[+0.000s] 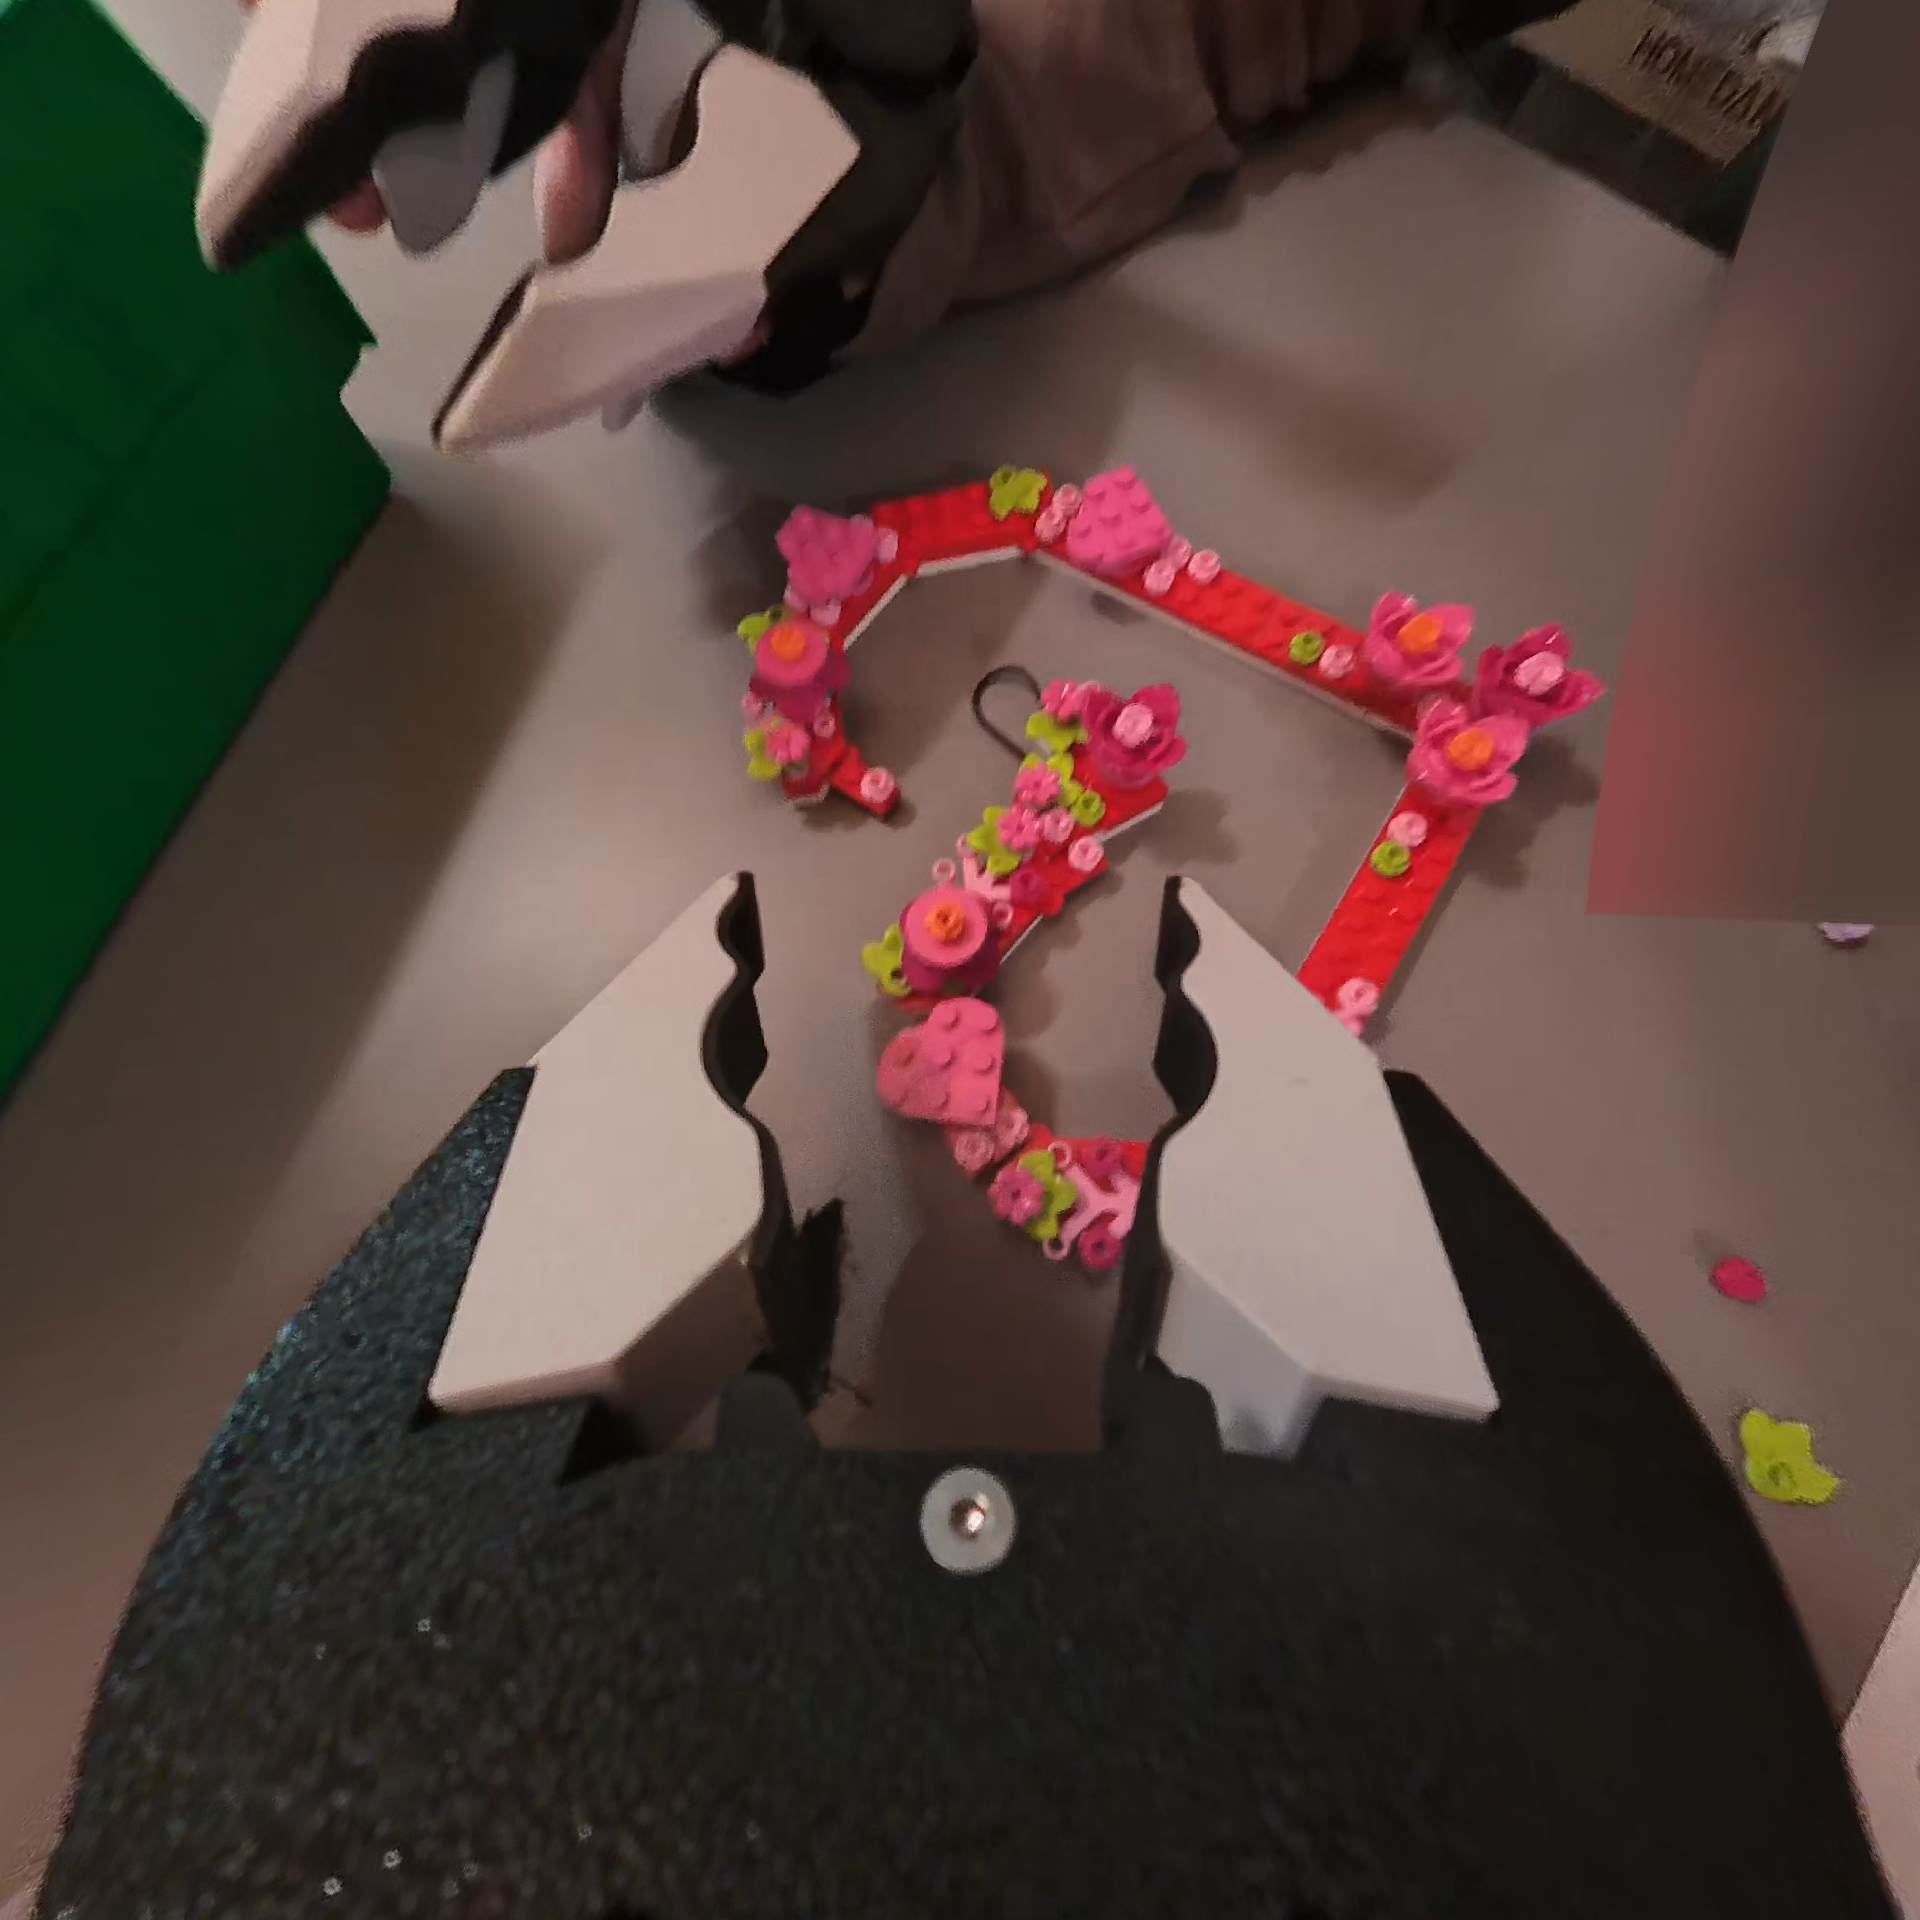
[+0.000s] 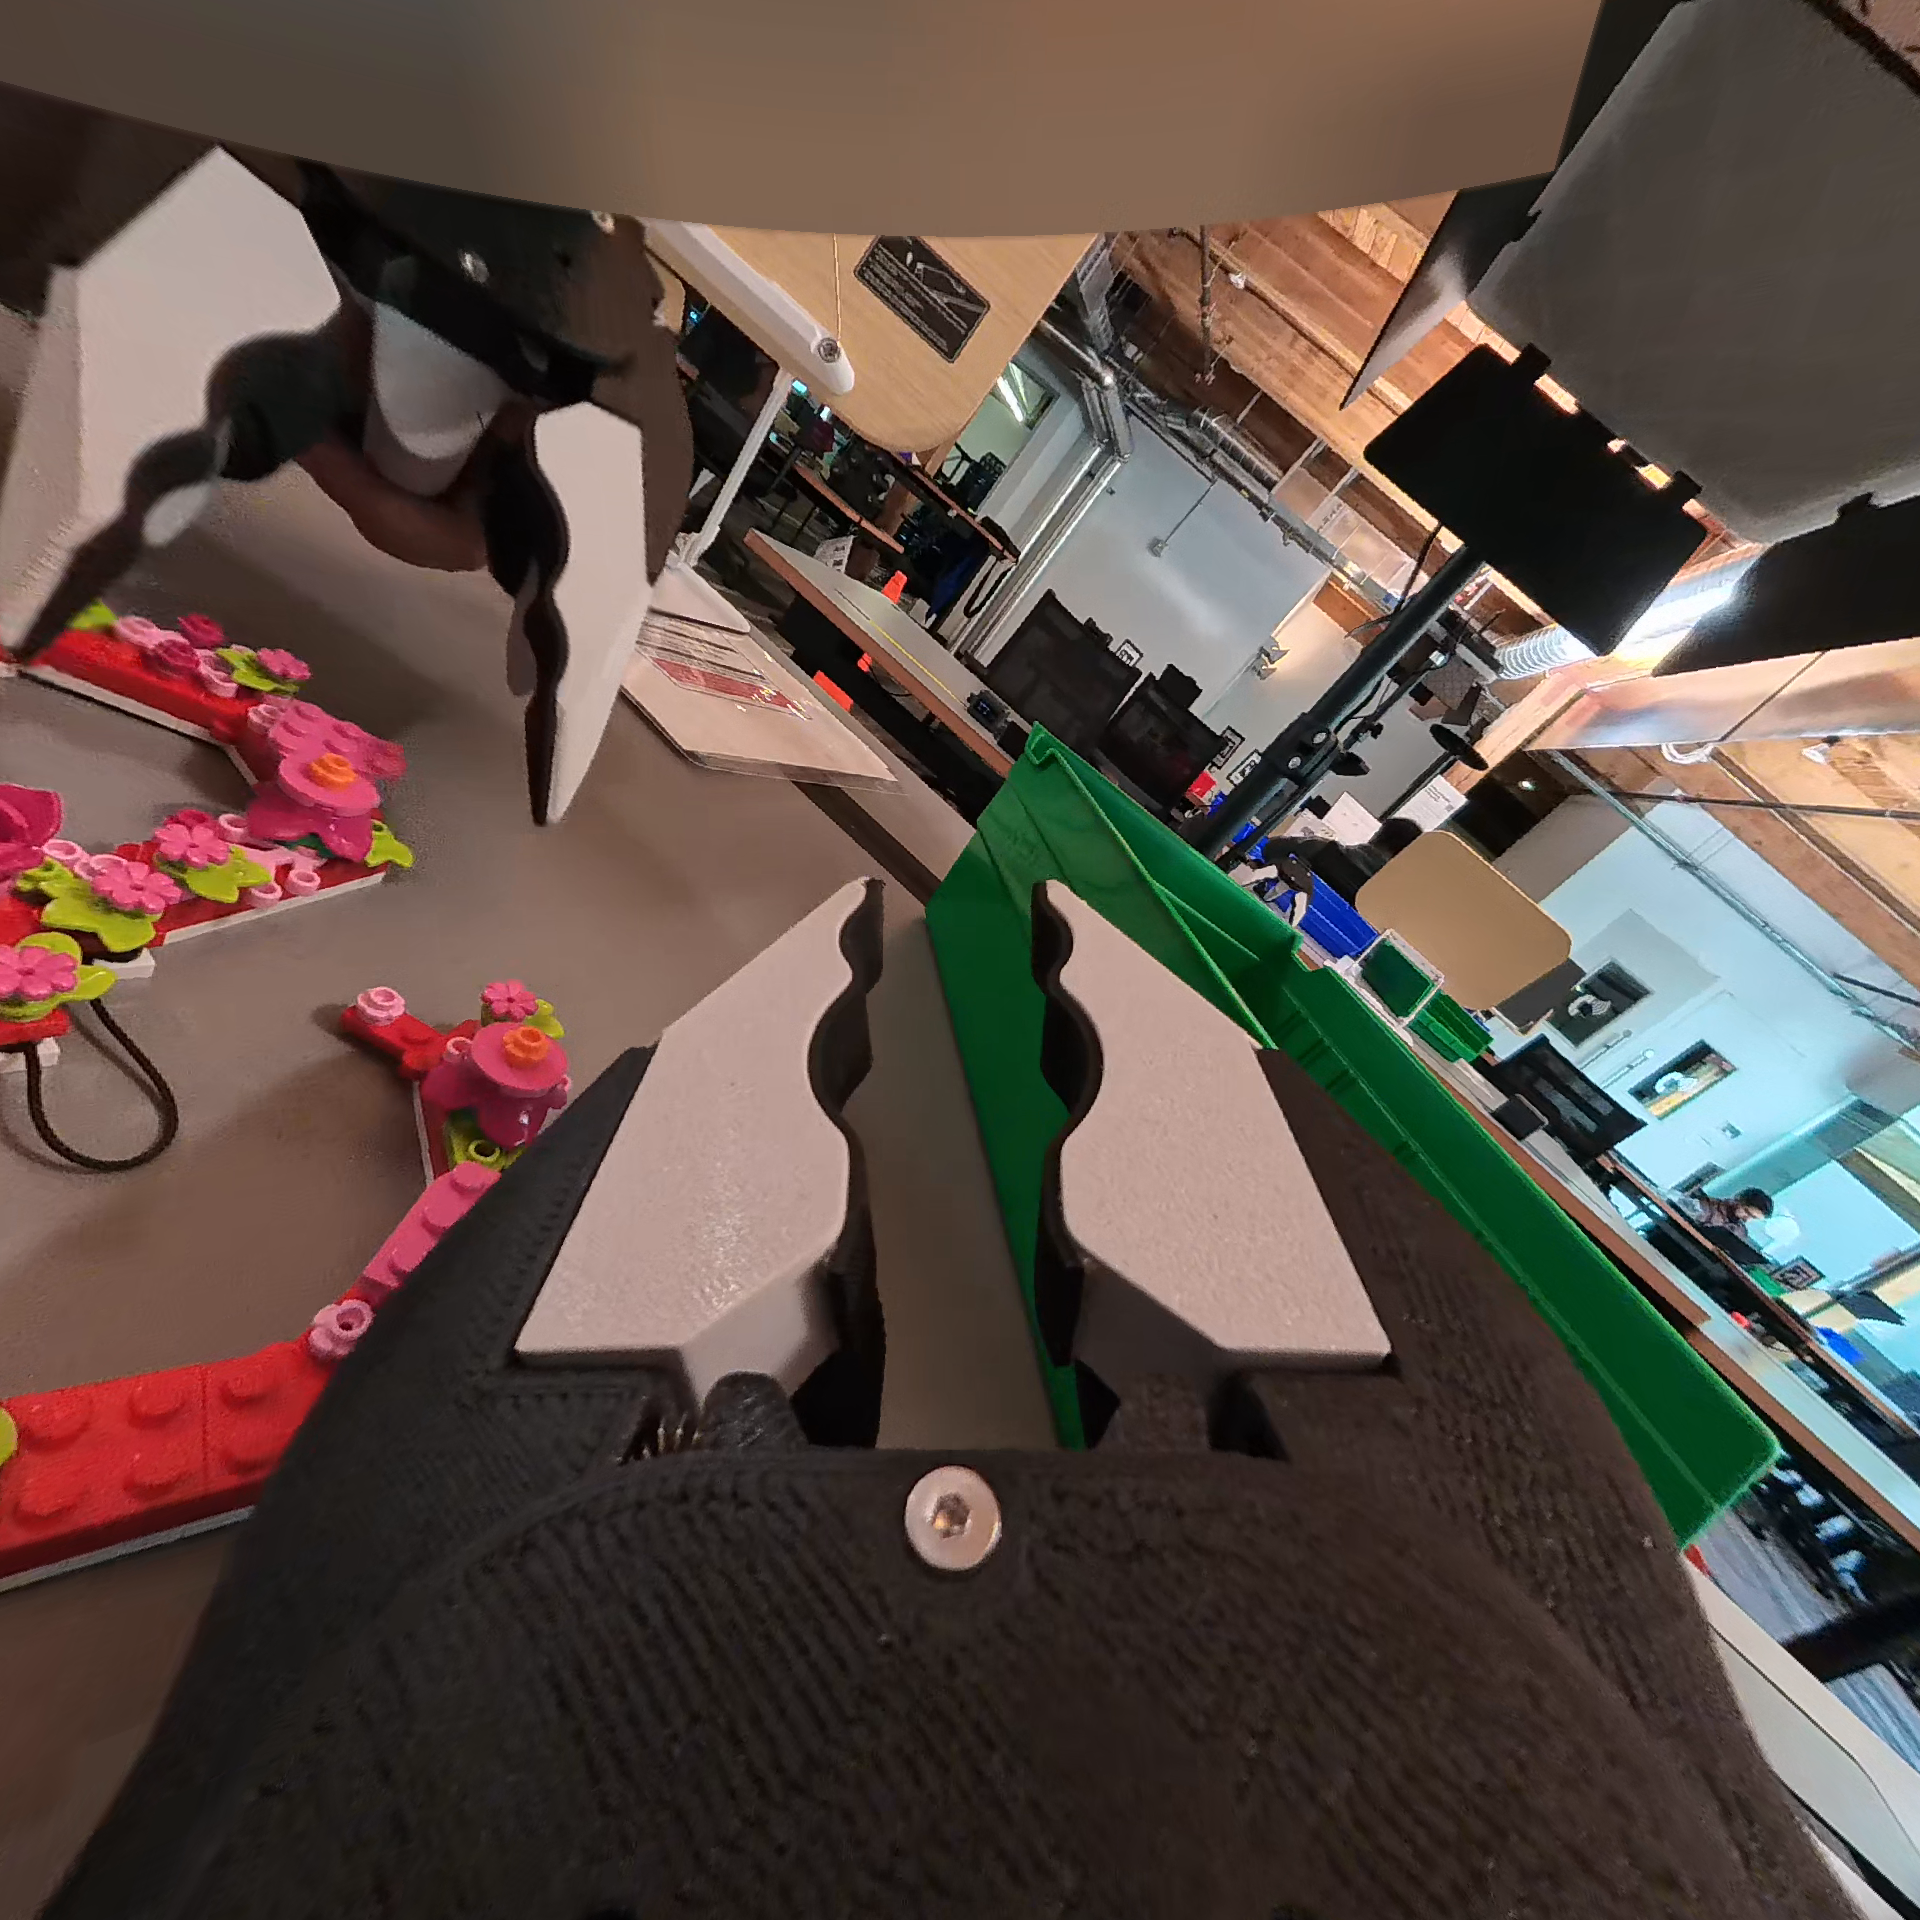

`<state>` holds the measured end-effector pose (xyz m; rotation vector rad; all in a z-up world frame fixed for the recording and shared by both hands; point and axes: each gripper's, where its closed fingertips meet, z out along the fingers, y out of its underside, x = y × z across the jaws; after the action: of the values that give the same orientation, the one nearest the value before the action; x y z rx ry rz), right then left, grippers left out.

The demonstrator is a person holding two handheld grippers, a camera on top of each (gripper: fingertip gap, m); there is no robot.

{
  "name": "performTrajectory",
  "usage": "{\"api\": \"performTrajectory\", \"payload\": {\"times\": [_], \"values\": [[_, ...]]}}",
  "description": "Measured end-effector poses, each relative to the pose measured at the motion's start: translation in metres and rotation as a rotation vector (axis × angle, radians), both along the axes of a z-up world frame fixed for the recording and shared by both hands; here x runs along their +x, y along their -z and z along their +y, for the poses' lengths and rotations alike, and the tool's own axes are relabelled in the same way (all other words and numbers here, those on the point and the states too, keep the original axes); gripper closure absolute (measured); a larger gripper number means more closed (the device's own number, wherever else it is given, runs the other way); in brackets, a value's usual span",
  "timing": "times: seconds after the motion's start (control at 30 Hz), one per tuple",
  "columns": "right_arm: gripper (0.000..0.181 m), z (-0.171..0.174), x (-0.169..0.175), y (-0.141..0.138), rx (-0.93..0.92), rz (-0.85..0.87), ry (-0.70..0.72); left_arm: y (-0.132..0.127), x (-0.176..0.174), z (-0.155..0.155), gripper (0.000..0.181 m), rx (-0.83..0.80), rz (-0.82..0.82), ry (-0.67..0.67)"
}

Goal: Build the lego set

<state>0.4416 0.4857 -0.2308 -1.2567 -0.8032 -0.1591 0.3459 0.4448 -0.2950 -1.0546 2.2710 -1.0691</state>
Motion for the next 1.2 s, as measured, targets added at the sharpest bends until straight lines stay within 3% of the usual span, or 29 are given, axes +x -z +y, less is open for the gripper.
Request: {"api": "performTrajectory", "payload": {"times": [0.03, 0.37, 0.53, 0.67, 0.8, 1.0, 1.2], "values": [[0.154, 0.000, 0.000, 0.000, 0.000, -0.003, 0.001, -0.004, 0.001, -0.006, 0.107, -0.012, -0.016, 0.014], [0.156, 0.001, -0.002, 0.003, -0.010, -0.012, -0.007, -0.001, 0.014, -0.048, 0.125, 0.084, -0.034, 0.063], [0.147, -0.013, -0.019, 0.003, -0.077, 0.041, -0.178, 0.007, 0.016, -0.051, 0.134, 0.122, -0.010, 0.060], [0.146, -0.020, -0.025, 0.012, -0.256, 0.076, -0.300, 0.013, 0.016, -0.050, 0.145, 0.128, 0.009, 0.054], [0.140, -0.037, -0.033, 0.048, -0.652, 0.060, -0.389, 0.015, 0.016, -0.049, 0.156, 0.151, 0.016, 0.054], [0.141, -0.045, -0.037, 0.075, -0.829, -0.011, -0.339, 0.017, 0.016, -0.047, 0.162, 0.185, 0.028, 0.045], [0.153, -0.044, -0.032, 0.086, -0.889, -0.043, -0.282, 0.016, 0.015, -0.040, 0.162, 0.228, 0.031, 0.025]]}}
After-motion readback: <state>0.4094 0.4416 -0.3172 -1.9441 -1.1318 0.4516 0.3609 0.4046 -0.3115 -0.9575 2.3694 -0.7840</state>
